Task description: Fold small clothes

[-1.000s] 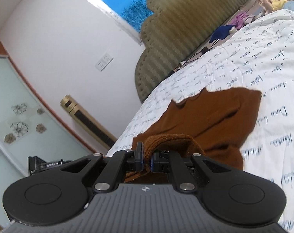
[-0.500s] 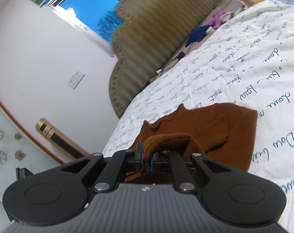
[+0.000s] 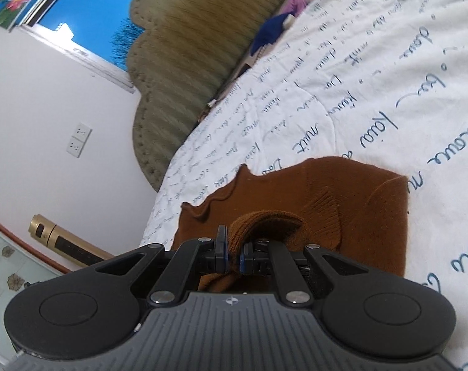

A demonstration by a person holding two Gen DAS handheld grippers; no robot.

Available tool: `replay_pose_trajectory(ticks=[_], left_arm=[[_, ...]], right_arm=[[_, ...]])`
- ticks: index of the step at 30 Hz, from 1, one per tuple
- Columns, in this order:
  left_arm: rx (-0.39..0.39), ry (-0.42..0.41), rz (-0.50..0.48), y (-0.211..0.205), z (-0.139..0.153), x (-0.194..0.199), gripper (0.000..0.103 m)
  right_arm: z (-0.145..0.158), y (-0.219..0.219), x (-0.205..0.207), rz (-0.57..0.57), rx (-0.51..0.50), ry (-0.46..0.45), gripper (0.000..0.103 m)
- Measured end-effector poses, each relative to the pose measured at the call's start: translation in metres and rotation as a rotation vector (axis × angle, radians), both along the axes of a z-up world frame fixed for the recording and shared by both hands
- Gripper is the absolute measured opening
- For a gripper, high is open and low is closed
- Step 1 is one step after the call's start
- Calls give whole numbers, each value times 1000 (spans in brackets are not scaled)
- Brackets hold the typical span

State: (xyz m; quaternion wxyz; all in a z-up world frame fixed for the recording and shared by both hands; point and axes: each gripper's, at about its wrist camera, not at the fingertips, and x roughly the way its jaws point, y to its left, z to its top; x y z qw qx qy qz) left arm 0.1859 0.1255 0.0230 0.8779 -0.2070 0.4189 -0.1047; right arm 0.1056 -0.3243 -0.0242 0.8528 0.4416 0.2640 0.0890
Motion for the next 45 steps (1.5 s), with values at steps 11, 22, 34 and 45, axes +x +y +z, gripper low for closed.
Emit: replay_pose_trajectory(ticks=[11, 22, 34, 45], left_arm=[[-28, -45, -87, 25, 17, -43, 42], [-207, 138, -183, 10, -22, -42, 65], [-200, 87, -118, 3, -25, -56, 10], [-186, 3, -10, 12, 1, -7, 9]], right_arm=[[-11, -2, 10, 10, -9, 43, 15], [-10, -1, 9, 10, -18, 49, 16], [-12, -2, 11, 10, -35, 63, 16], [-7, -5, 20, -27, -2, 44, 16]])
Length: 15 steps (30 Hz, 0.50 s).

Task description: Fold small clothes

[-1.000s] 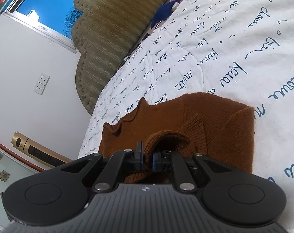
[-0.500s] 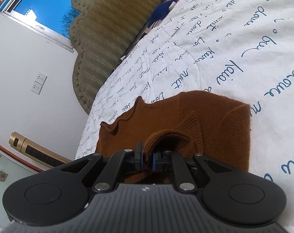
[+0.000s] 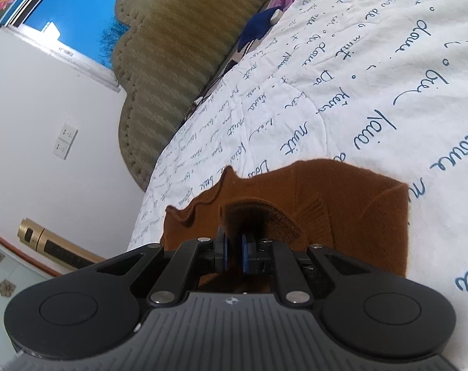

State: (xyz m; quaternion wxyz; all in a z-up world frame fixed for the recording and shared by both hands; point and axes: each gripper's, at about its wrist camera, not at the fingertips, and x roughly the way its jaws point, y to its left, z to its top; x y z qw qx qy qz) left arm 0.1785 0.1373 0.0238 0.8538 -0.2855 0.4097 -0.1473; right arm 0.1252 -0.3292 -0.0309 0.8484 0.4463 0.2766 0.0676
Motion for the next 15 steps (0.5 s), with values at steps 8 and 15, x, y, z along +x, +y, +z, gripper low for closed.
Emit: replay_pose_trajectory(ticks=[8, 15], left_arm=[[-17, 12, 150, 18, -11, 32, 9], [185, -69, 50, 0, 1, 8, 13]], right_arm=[[-8, -4, 11, -61, 21, 40, 56], [25, 13, -3, -39, -182, -55, 67]])
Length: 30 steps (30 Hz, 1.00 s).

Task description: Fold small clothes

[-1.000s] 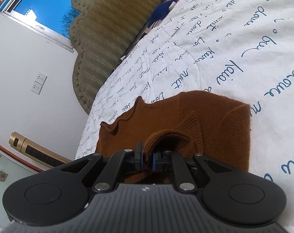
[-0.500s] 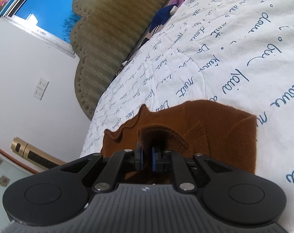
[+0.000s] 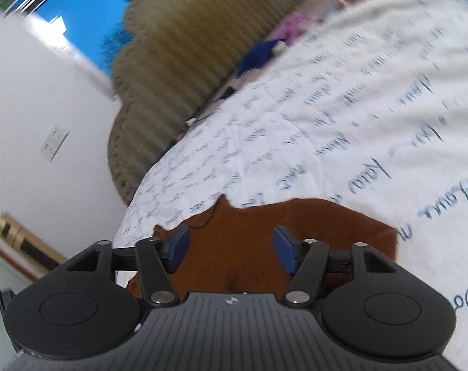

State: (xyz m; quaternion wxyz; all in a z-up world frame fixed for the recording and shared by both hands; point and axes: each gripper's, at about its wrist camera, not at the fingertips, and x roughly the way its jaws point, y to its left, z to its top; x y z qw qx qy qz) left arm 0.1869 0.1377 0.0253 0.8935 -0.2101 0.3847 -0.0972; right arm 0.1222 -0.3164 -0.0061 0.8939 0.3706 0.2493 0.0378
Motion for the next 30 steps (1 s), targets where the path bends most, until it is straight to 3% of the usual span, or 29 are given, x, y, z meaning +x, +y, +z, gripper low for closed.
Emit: replay_pose_trajectory(ticks=[2, 5, 9, 11, 12, 15, 18, 21, 24, 27, 29, 30], left_arm=[[129, -7, -45, -21, -3, -6, 16], [343, 29, -79, -46, -21, -10, 21], [439, 2, -5, -39, -26, -27, 21], [392, -37, -16, -29, -19, -39, 22], [356, -48, -34, -23, -17, -43, 28], [247, -51, -67, -6, -15, -41, 64], [196, -68, -110, -4, -11, -31, 67], [176, 3, -150, -8, -18, -12, 67], [172, 37, -156, -10, -28, 1, 67], [168, 47, -165, -15, -34, 9, 65], [169, 41, -181, -20, -33, 8, 40], [185, 44, -185, -24, -32, 7, 21]], right_arm=[[1, 12, 5, 55, -38, 10, 77], [-7, 33, 15, 127, -122, 80, 82], [-5, 54, 13, 51, -398, 157, 82], [-1, 60, 3, 68, -433, 130, 88], [2, 64, -1, 95, -433, 110, 89], [7, 81, -10, 142, -489, 72, 91], [12, 88, -9, 82, -545, 49, 91], [9, 59, -1, -7, -422, 80, 90], [0, 30, 5, -63, -325, 114, 82], [-10, 20, 17, -19, -273, 148, 66], [-16, 22, 25, 12, -257, 165, 49], [-17, 25, 28, 18, -271, 169, 45]])
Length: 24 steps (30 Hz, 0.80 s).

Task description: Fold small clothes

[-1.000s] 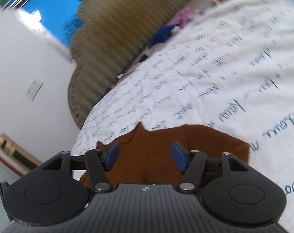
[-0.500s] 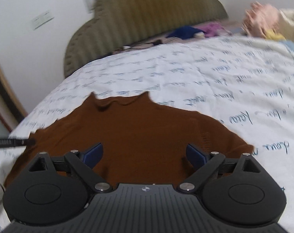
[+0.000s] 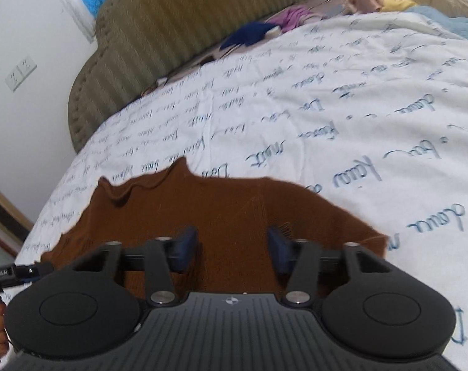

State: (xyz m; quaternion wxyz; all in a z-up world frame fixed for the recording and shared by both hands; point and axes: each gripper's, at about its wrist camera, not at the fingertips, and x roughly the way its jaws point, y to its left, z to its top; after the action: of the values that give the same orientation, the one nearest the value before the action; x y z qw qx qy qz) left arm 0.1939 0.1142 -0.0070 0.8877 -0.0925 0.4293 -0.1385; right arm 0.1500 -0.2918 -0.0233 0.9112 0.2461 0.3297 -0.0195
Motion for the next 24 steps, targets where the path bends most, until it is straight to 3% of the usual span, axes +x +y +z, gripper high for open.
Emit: replay_pose_trajectory(ticks=[1, 3, 4, 11, 14, 16, 19, 21, 23, 24], left_arm=[[21, 3, 4, -2, 0, -1, 13], [50, -5, 20, -3, 0, -6, 7], [52, -17, 27, -2, 2, -9, 6], [9, -129, 103, 18, 27, -29, 4], [111, -163, 145, 15, 26, -25, 0], [172, -136, 151, 12, 18, -17, 0], [118, -134, 163, 20, 20, -22, 1], [85, -163, 151, 22, 29, -32, 1], [104, -193, 109, 13, 36, -43, 2], [127, -199, 94, 6, 38, -48, 2]], right_arm=[[0, 3, 2, 3, -21, 3, 37], [0, 5, 5, 5, -56, 3, 14], [1, 4, 4, 5, -52, -4, 11], [29, 14, -8, 60, -52, -154, 11], [34, 22, 1, 51, -126, -142, 11], [27, 25, 9, 36, -169, -104, 11], [15, 26, 17, 20, -227, -5, 17], [15, 27, 8, -7, -269, -22, 29], [25, 34, -5, -40, -340, -63, 56], [32, 40, -13, -40, -375, -95, 59]])
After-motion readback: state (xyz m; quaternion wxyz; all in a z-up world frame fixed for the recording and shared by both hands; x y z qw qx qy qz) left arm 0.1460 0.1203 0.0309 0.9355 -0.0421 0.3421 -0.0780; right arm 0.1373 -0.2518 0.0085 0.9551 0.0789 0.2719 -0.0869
